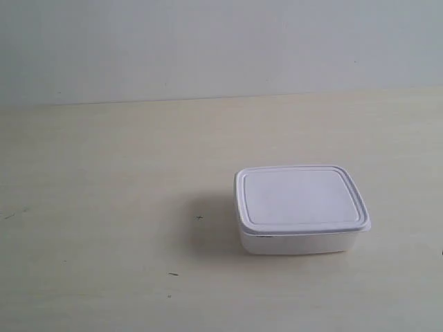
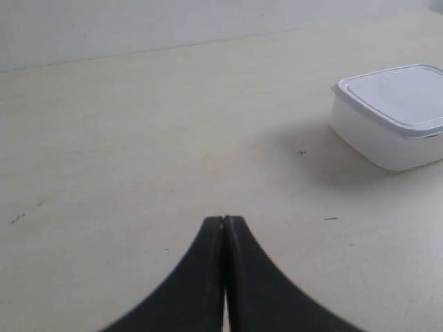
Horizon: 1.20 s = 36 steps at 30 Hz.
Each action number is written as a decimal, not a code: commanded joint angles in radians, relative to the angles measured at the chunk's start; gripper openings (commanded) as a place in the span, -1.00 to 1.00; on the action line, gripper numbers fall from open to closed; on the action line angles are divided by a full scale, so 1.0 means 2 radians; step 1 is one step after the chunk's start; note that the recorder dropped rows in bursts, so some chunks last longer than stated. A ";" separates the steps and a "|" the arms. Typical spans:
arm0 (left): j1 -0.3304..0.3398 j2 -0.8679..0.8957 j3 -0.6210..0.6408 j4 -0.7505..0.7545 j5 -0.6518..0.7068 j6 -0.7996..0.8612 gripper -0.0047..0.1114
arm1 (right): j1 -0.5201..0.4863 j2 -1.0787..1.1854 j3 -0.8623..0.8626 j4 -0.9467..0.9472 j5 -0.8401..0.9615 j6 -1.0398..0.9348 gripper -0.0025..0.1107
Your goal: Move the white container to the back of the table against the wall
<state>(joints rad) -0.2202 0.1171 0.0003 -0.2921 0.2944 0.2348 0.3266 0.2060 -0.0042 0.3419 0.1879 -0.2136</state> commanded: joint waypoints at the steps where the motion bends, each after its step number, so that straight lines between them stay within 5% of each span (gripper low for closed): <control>1: 0.000 0.000 0.000 0.029 -0.006 0.036 -0.92 | 0.000 -0.003 0.002 -0.005 -0.007 -0.002 -0.96; 7: 0.000 0.000 0.000 0.028 -0.040 0.088 -0.92 | 0.000 -0.003 0.002 -0.005 -0.018 -0.002 -0.96; 16: 0.000 0.000 0.000 -0.073 -0.081 0.086 -0.92 | 0.000 -0.003 0.002 0.012 -0.107 -0.001 -0.96; 22: 0.000 0.000 0.000 -0.145 -0.229 -0.026 -0.92 | 0.000 -0.003 0.002 0.013 -0.147 0.011 -0.96; 36: 0.000 0.000 0.000 -0.153 -0.217 -0.148 -0.92 | 0.000 -0.003 0.002 0.013 -0.136 0.126 -0.96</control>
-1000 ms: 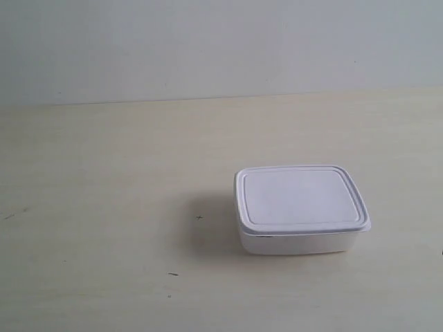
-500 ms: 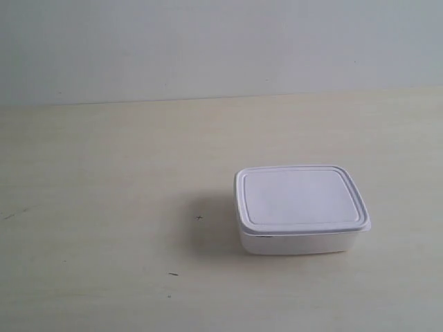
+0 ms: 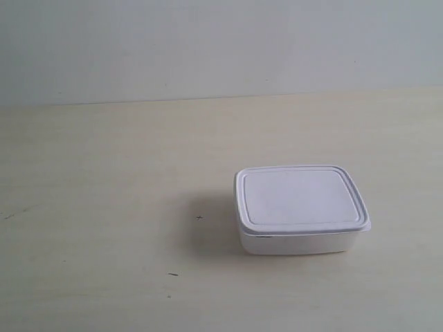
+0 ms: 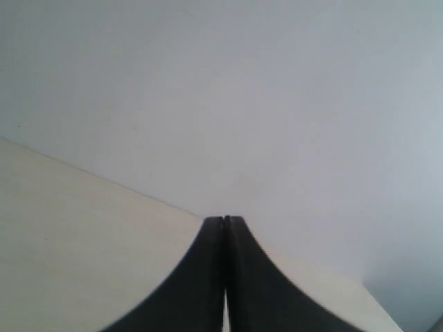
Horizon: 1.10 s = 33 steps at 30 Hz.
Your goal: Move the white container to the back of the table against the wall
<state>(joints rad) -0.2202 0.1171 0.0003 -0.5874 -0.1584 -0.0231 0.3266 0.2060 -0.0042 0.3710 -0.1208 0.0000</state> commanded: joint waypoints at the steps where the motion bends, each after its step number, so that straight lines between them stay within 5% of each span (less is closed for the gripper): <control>1: 0.000 0.000 0.000 -0.005 0.028 -0.016 -0.92 | 0.000 0.000 -0.008 -0.002 0.029 0.019 -0.96; 12: 0.000 0.182 -0.158 0.033 0.170 0.001 -0.92 | 0.000 0.174 -0.189 -0.016 0.172 0.040 -0.96; 18: 0.000 0.364 -0.312 0.054 0.336 0.019 -0.92 | 0.000 0.324 -0.338 -0.163 0.374 0.168 -0.96; 26: -0.003 0.500 -0.423 -0.110 0.361 0.192 -0.92 | 0.000 0.446 -0.464 -0.145 0.458 0.146 -0.96; 28: -0.033 0.527 -0.428 -0.153 0.363 0.237 -0.92 | 0.000 0.467 -0.480 -0.127 0.478 0.122 -0.96; 33: -0.184 0.609 -0.432 -0.156 0.291 0.203 -0.92 | 0.000 0.516 -0.487 -0.082 0.544 0.091 -0.96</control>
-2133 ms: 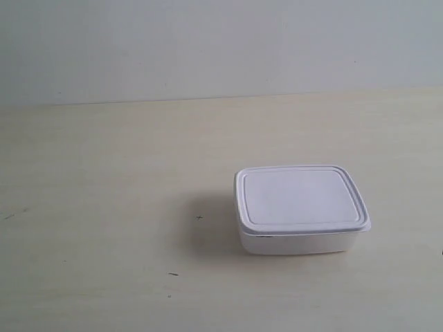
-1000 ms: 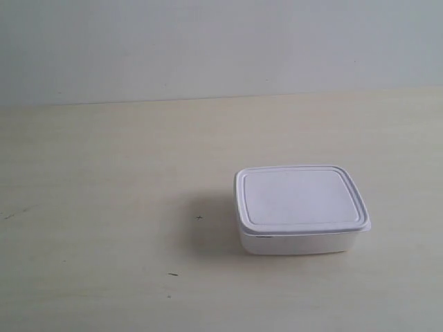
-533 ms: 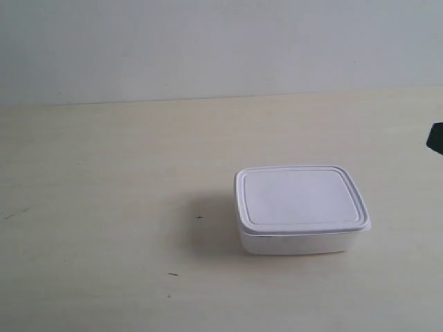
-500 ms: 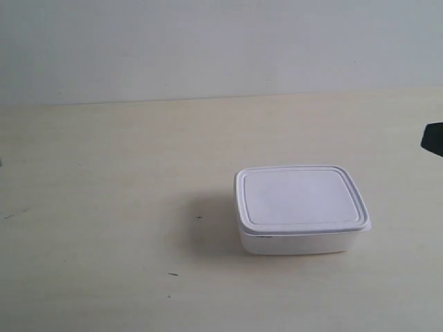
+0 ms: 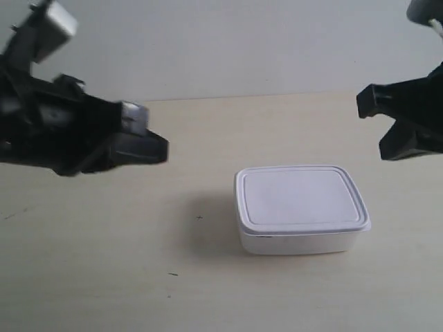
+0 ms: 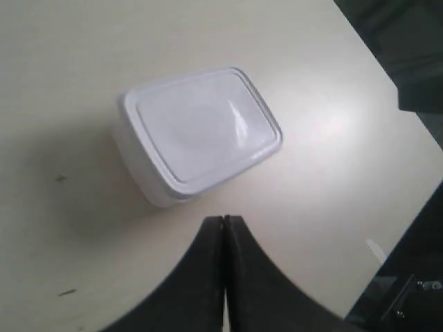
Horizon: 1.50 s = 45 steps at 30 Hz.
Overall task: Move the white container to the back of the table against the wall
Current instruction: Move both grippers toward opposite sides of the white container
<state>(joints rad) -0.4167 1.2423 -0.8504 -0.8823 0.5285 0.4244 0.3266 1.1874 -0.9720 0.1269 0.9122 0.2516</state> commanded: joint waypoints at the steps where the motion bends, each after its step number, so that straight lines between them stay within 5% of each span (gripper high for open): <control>1: -0.102 0.056 -0.010 -0.013 -0.061 -0.021 -0.92 | 0.000 0.029 -0.004 0.053 0.027 -0.045 -0.96; 5: -0.162 0.113 -0.018 -0.027 -0.086 -0.033 -0.92 | 0.000 0.041 0.018 0.067 0.027 -0.062 -0.96; 13: -0.185 0.146 -0.018 -0.064 -0.089 -0.027 -0.92 | 0.000 0.041 0.120 0.100 -0.032 -0.092 -0.96; 17: -0.219 0.171 -0.018 -0.061 -0.151 -0.025 -0.92 | 0.000 0.041 0.156 0.102 -0.078 -0.092 -0.96; 45: -0.221 0.326 -0.088 -0.034 -0.180 -0.029 -0.92 | 0.000 0.173 0.179 0.103 -0.222 -0.104 -0.96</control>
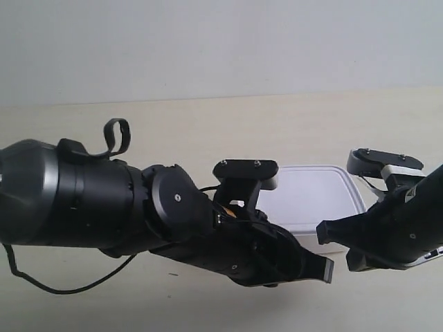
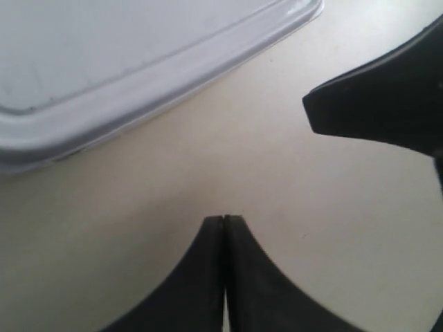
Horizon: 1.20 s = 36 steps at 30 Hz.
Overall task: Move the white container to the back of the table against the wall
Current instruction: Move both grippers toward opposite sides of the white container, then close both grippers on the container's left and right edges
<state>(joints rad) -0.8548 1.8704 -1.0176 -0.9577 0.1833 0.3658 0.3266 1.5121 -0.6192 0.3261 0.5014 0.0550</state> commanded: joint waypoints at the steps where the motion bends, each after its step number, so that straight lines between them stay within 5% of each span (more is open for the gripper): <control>1: -0.002 0.013 -0.004 0.004 -0.010 0.001 -0.92 | 0.000 0.015 0.002 0.004 -0.017 -0.005 -0.96; 19: 0.000 0.017 -0.004 0.018 -0.061 0.001 -0.92 | 0.000 0.037 -0.019 0.017 -0.058 -0.005 -0.96; 36: 0.074 0.060 -0.045 0.027 -0.049 0.012 -0.92 | -0.002 0.105 -0.093 0.017 -0.061 -0.011 -0.96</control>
<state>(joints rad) -0.7160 1.9902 -1.1005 -0.9143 0.0895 0.3844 0.3266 1.6999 -0.7715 0.3643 0.3893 0.0409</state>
